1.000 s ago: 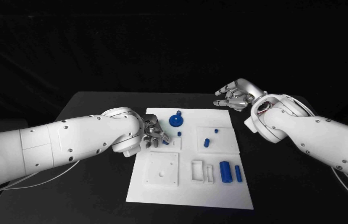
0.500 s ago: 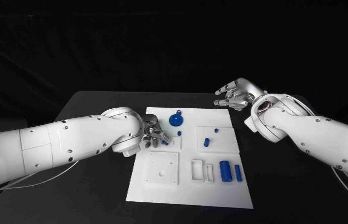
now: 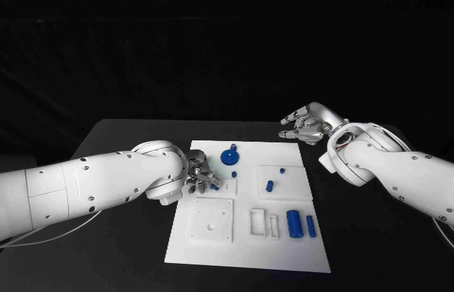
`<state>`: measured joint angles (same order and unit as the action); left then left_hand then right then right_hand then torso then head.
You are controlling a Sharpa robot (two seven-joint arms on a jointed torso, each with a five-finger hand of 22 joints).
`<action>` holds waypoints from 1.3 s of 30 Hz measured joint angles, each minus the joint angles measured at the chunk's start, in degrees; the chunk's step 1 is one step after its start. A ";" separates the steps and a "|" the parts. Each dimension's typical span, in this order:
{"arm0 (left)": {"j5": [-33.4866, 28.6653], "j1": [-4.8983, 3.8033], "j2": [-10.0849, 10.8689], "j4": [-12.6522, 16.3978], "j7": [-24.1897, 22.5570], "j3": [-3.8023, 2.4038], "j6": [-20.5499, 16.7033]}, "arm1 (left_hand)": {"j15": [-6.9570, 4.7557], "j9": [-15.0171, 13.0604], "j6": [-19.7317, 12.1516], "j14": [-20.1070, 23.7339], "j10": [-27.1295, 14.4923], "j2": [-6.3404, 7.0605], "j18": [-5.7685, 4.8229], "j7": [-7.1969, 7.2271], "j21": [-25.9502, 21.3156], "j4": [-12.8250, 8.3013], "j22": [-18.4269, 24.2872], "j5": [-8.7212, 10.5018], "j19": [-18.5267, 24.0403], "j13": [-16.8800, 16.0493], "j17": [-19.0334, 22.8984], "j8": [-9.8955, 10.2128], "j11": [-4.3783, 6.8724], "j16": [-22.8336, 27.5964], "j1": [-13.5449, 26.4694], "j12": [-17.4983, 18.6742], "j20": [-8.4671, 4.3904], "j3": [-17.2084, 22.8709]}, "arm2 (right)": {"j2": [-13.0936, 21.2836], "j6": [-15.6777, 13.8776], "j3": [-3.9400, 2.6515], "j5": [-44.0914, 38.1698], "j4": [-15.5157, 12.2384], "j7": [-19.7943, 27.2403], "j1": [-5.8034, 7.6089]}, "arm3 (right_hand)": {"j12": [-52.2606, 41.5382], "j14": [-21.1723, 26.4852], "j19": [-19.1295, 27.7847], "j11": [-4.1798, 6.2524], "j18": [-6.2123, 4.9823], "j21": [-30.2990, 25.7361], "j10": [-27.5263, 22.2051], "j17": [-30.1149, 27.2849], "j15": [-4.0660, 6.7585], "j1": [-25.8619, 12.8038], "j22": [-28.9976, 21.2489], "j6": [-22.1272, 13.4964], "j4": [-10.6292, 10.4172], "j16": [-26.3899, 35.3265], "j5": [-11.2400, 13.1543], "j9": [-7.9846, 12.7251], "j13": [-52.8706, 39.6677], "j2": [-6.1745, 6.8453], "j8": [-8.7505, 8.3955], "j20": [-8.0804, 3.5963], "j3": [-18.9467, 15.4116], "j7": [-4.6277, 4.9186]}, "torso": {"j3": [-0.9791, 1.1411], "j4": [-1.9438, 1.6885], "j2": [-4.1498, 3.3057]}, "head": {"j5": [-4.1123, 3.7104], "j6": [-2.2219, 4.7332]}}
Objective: Assemble the parts on the task board
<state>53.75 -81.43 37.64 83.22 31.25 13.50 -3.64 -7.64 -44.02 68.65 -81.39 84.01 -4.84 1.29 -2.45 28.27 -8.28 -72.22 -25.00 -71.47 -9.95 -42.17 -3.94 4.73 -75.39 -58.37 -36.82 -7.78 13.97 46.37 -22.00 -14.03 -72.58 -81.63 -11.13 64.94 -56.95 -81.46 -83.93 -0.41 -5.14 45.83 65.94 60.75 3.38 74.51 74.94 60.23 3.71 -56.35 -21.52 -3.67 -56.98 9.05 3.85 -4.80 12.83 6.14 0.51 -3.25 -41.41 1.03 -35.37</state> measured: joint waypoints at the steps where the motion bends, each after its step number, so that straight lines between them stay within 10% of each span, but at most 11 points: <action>1: 0.06 0.01 0.02 0.04 0.00 0.01 -0.04 | 0.00 0.00 0.00 0.00 0.00 0.00 0.00 0.00 0.00 0.00 0.00 0.00 0.00 0.00 0.00 0.00 0.00 0.00 0.00 0.00 0.00 0.00 | 0.00 0.00 0.00 0.00 0.00 0.00 0.00 | 0.00 0.00 0.00 0.00 0.00 0.00 0.00 0.00 0.00 0.00 0.00 0.00 0.00 0.00 0.00 0.00 0.00 0.00 0.00 0.00 0.00 0.00 | 0.00 0.00 0.00 | 0.00 0.05; 39: 2.03 0.33 1.38 2.29 -0.07 -0.47 -4.48 | -0.10 -0.37 0.00 -0.30 0.00 0.00 0.01 0.00 -2.68 0.50 -2.72 0.45 -1.33 0.02 0.92 0.26 0.00 0.00 -0.02 0.00 -0.11 0.03 | 0.12 0.09 0.00 0.04 0.22 0.00 -0.10 | -0.29 0.00 0.00 0.00 0.27 0.00 0.00 0.00 0.00 -0.44 -0.02 0.00 0.17 0.00 0.00 0.00 -0.01 0.00 0.00 0.00 0.16 0.00 | 0.05 0.01 0.03 | -0.04 -0.04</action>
<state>55.78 -81.10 39.02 85.51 31.18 13.03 -8.12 -7.74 -44.39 68.65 -81.69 84.01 -4.85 1.31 -2.45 25.59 -7.77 -74.95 -24.55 -72.79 -9.93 -41.26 -3.68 4.73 -75.39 -58.39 -36.82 -7.89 14.00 46.49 -21.91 -14.03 -72.55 -81.41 -11.13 64.84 -57.24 -81.46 -83.93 -0.41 -4.86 45.83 65.94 60.75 3.38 74.06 74.92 60.23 3.88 -56.35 -21.52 -3.68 -56.99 9.05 3.85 -4.80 12.99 6.14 0.56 -3.24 -41.38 0.99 -35.41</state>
